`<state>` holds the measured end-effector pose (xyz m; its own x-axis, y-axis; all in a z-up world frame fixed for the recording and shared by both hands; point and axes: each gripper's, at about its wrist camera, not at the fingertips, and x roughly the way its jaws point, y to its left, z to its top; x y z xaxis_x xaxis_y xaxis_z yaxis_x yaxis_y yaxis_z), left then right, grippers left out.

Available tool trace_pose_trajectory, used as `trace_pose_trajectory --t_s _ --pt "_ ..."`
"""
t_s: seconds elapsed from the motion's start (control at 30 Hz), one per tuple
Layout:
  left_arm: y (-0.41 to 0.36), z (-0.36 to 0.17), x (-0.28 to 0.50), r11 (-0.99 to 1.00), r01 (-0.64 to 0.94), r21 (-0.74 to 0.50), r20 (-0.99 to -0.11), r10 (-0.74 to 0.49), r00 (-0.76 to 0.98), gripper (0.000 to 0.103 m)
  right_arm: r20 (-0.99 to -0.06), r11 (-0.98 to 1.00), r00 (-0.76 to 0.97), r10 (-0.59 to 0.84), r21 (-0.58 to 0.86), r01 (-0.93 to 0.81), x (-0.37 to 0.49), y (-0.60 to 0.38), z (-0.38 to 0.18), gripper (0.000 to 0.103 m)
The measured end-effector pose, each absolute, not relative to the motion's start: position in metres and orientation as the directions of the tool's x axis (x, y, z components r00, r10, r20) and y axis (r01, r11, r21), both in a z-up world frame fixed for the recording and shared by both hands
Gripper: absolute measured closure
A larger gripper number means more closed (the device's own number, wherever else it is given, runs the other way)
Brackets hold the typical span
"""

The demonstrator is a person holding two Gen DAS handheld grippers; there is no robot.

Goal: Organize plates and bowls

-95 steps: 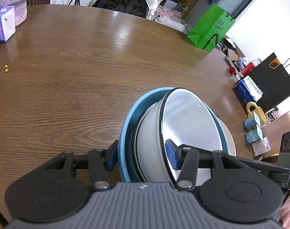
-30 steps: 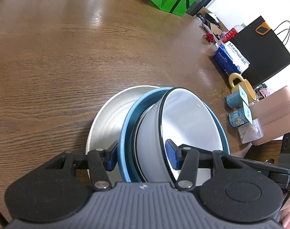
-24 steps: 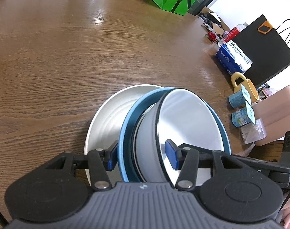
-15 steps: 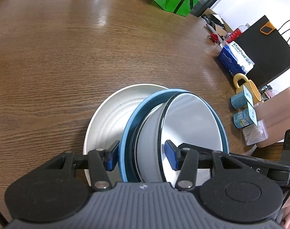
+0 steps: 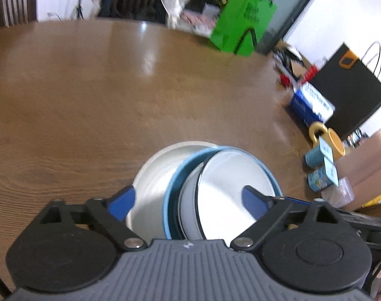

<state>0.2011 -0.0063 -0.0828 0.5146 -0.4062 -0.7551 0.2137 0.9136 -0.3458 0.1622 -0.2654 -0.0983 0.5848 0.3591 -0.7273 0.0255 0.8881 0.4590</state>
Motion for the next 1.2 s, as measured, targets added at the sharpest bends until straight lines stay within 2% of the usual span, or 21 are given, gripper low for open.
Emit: trace_pose_trajectory --t_s 0.03,0.13,0.23,0.47,0.57,0.87,1.2 --pt "-0.003 -0.077 0.194 0.920 0.205 -0.335 -0.737 -0.391 0.551 0.000 -0.719 0.897 0.602 0.346 0.443 0.013 0.159 -0.266 -0.093 0.018" --pt "0.004 -0.063 0.172 0.941 0.175 -0.290 -0.685 -0.332 0.648 0.000 -0.684 0.931 0.669 0.290 0.363 -0.033 0.146 -0.262 -0.079 0.012" --pt "0.007 -0.056 0.145 0.967 0.145 -0.209 -0.632 -0.246 0.735 0.000 -0.660 0.960 0.716 0.228 0.273 -0.054 0.131 -0.254 -0.070 0.000" --pt "0.021 -0.051 0.073 0.984 0.115 -0.134 -0.564 -0.171 0.808 0.000 -0.626 0.985 0.763 0.161 0.153 -0.082 0.074 -0.223 -0.054 0.000" --pt "0.035 -0.048 0.034 0.990 0.066 -0.127 -0.568 -0.127 0.813 0.000 -0.608 0.987 0.779 0.153 0.136 -0.087 0.039 -0.212 -0.049 0.000" --pt "0.066 -0.035 -0.078 0.996 0.001 -0.092 -0.561 -0.053 0.826 0.000 -0.601 0.985 0.783 0.161 0.144 -0.092 -0.066 -0.192 -0.033 0.000" --pt "0.076 -0.019 -0.134 0.997 -0.008 -0.080 -0.525 -0.036 0.850 0.000 -0.572 0.980 0.798 0.191 0.161 -0.119 -0.127 -0.181 -0.017 0.000"
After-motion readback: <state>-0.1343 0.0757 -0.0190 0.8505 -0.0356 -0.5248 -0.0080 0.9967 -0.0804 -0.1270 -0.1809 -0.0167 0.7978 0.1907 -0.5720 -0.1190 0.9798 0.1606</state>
